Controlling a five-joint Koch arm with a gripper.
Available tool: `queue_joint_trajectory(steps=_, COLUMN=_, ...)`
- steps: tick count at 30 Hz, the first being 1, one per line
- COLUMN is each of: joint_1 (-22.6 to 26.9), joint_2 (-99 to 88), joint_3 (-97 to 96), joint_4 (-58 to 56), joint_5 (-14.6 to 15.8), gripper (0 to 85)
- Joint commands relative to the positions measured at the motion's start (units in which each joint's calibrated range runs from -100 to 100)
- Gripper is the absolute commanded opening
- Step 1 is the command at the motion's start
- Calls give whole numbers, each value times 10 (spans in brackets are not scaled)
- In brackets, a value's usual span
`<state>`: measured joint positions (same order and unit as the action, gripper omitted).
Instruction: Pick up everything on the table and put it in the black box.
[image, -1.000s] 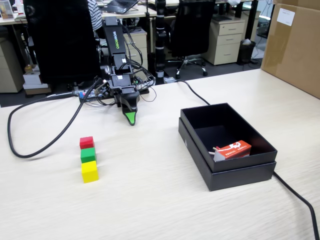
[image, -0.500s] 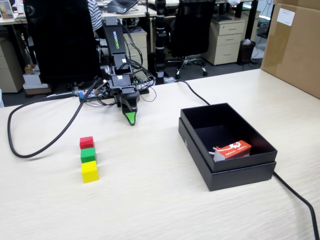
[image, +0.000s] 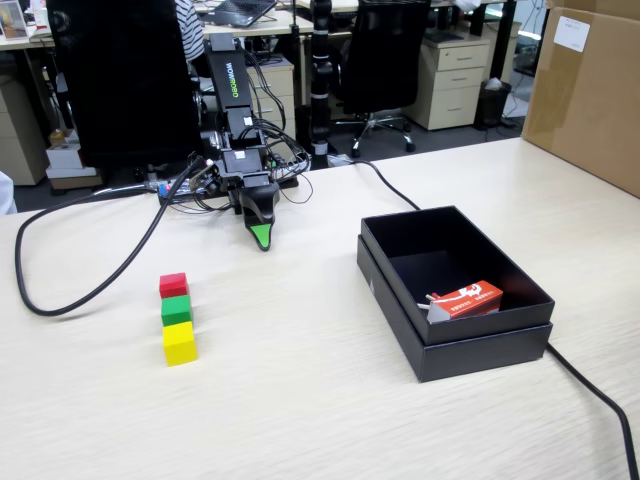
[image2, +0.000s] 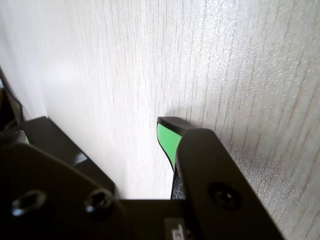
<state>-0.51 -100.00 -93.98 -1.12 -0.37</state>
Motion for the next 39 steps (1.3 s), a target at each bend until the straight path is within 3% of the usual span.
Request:
queue_joint_trajectory(steps=1, joint_1=0, joint_2=0, joint_3=-21, joint_4=-12, joint_5=-2, gripper=499)
queue_joint_trajectory(steps=39, joint_1=0, joint_2=0, joint_3=-10, joint_4=-21, joint_5=-1, gripper=497)
